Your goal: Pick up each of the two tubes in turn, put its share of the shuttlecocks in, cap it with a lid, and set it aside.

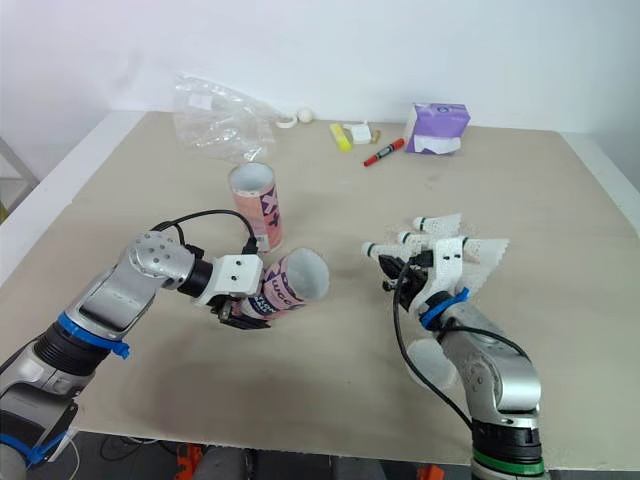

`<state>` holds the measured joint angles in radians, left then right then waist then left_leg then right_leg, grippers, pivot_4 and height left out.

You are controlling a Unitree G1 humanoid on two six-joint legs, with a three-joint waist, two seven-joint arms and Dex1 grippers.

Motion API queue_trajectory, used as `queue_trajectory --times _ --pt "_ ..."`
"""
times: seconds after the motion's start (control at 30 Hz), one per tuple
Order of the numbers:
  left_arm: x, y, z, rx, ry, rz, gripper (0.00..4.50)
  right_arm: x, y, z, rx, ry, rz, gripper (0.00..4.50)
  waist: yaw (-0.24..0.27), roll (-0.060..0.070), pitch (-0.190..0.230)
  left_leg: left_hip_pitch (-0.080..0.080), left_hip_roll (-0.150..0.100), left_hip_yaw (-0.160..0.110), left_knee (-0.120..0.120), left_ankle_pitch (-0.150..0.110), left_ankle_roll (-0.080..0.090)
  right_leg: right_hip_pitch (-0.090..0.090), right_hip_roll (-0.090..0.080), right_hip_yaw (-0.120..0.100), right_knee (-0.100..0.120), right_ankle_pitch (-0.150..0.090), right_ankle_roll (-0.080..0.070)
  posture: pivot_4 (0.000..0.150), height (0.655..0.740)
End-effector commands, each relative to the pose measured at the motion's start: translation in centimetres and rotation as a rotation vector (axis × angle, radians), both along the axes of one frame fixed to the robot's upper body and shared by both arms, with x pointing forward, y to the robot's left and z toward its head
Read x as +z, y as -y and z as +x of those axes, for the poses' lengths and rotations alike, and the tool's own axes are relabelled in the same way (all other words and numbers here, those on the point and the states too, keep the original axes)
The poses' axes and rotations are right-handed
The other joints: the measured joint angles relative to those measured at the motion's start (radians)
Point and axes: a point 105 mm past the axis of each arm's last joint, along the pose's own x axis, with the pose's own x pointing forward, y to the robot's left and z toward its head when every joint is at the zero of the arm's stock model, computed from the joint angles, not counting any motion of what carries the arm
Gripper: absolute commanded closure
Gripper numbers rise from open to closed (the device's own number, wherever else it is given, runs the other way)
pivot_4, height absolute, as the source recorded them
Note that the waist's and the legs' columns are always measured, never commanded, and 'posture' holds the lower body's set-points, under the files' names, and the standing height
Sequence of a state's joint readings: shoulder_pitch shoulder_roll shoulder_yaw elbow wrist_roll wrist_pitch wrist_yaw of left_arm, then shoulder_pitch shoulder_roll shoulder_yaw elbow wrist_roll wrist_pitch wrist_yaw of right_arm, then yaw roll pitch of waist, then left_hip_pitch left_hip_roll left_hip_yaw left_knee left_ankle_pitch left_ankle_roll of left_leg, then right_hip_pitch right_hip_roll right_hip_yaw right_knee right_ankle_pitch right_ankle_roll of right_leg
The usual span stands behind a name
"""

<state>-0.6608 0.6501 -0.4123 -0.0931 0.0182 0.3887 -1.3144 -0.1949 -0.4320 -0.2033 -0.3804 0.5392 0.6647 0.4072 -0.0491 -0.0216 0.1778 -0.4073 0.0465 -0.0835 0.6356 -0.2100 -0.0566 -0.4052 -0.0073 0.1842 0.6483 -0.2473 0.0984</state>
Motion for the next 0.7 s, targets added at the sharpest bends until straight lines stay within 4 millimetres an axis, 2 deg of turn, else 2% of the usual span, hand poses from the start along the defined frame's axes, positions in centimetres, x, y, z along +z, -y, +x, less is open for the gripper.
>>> queue_trajectory --times 0.03,0.13,0.2,0.3,0.53,0.7 --pt "-0.6 0.2 -0.1 -0.004 -0.011 0.000 1.03 7.0 -1.0 -2.3 0.151 0.300 -0.194 4.49 0.001 0.000 0.000 0.000 0.000 0.000 0.000 0.000 0.000 0.000 0.000 0.000 0.000 0.000 0.000 0.150 0.7400" --pt "-0.6 0.3 -0.3 -0.007 -0.041 -0.010 1.03 9.8 -1.7 -4.6 0.291 0.438 -0.352 4.49 0.001 0.000 0.000 0.000 0.000 0.000 0.000 0.000 0.000 0.000 0.000 0.000 0.000 0.000 0.000 0.150 0.7400" --pt "-0.6 0.3 -0.5 -0.009 -0.073 -0.022 1.03 10.6 -2.7 -6.6 0.429 0.515 -0.480 4.49 0.001 -0.001 0.000 0.000 0.000 0.000 0.000 0.000 0.000 0.000 0.000 0.000 -0.001 -0.001 0.001 0.150 0.7400" --pt "-0.6 0.2 -0.4 -0.005 -0.065 -0.015 1.03 10.2 -3.5 -8.4 0.566 0.545 -0.607 4.49 0.001 -0.001 0.000 0.000 0.000 0.000 -0.001 0.000 0.000 0.000 0.000 0.000 -0.001 -0.002 0.001 0.150 0.7400" --pt "-0.6 0.0 0.3 0.011 -0.042 -0.003 1.03 9.1 -4.5 -9.3 0.678 0.574 -0.692 4.49 0.002 -0.002 0.001 0.000 0.000 0.000 0.000 0.000 0.000 0.000 0.000 0.000 -0.001 -0.001 0.001 0.150 0.7400" --pt "-0.5 0.0 0.4 0.010 -0.037 0.001 1.03 7.8 -6.1 -9.2 0.741 0.577 -0.697 4.49 0.001 -0.002 0.001 0.000 0.000 0.000 0.000 0.000 0.000 0.000 0.000 0.000 -0.001 -0.001 0.001 0.150 0.7400"
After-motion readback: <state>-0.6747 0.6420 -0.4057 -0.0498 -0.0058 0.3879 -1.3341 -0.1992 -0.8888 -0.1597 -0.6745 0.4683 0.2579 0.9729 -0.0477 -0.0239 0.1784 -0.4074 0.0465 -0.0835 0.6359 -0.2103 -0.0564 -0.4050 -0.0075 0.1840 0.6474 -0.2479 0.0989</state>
